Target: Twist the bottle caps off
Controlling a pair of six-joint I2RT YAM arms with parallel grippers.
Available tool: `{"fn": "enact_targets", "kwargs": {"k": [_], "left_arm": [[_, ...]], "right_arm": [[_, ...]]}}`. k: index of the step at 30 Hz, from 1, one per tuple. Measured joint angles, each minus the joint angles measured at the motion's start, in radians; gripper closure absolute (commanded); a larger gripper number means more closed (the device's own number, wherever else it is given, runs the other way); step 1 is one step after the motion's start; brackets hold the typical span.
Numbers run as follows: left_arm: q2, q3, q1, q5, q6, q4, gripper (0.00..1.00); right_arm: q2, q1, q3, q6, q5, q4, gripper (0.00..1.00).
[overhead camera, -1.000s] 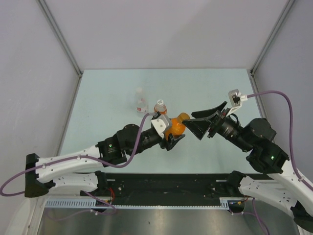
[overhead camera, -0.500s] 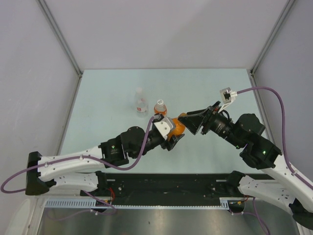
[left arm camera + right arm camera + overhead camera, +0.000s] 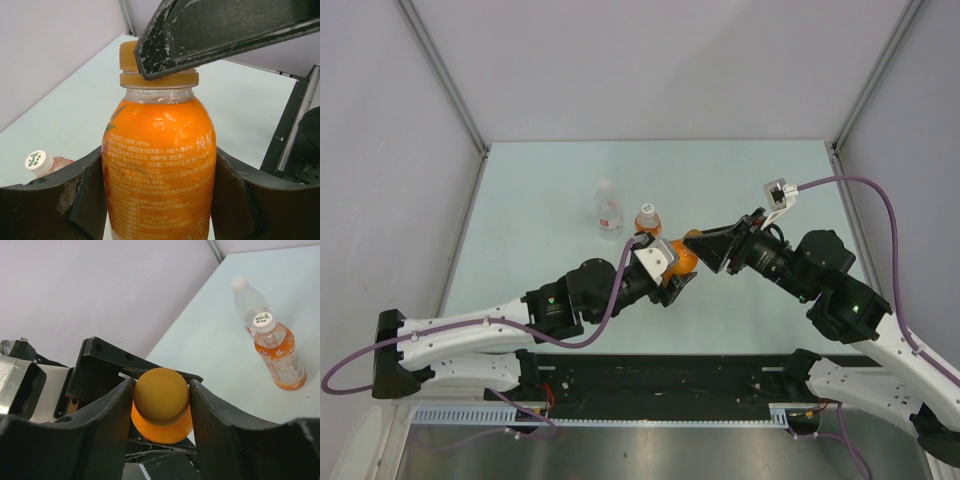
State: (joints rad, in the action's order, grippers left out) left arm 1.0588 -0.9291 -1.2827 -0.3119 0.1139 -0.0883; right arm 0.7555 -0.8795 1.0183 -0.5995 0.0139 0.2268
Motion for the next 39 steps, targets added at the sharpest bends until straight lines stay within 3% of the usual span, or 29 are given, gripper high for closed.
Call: {"fn": "enact_targets", "kwargs": {"k": [4, 6, 7, 14, 22, 26, 33, 39], "left_arm": [[0.0, 0.0, 0.0, 0.0, 0.0, -0.005, 1.0], [0.0, 0.0, 0.0, 0.0, 0.0, -0.006, 1.0], [0.0, 0.0, 0.0, 0.0, 0.0, -0.006, 1.0], [-0.022, 0.002, 0.013, 0.098, -0.026, 0.01, 1.0], [-0.047, -0.04, 0.176, 0.717, -0.256, 0.002, 1.0], [-0.018, -0.086, 0.214, 0.949, -0.369, -0.018, 1.0], [0.074, -0.1, 0.239, 1.288, -0.597, -0.229, 1.0], [0.185, -0.096, 0.24, 1.481, -0.887, -0.567, 1.0]], "right_arm": [[0.0, 0.0, 0.0, 0.004, -0.006, 0.002, 0.69], [0.0, 0.0, 0.0, 0.003, -0.01, 0.004, 0.95], [0.0, 0.0, 0.0, 0.006, -0.009, 0.004, 1.0], [-0.02, 0.0, 0.0, 0.065, 0.046, 0.003, 1.0], [-0.082, -0.003, 0.002, 0.219, 0.288, -0.068, 1.0], [-0.09, -0.002, 0.011, 0.262, 0.426, -0.123, 1.0], [-0.105, -0.002, 0.013, 0.341, 0.652, -0.193, 1.0], [-0.103, -0.001, 0.016, 0.392, 0.806, -0.246, 1.0]]}}
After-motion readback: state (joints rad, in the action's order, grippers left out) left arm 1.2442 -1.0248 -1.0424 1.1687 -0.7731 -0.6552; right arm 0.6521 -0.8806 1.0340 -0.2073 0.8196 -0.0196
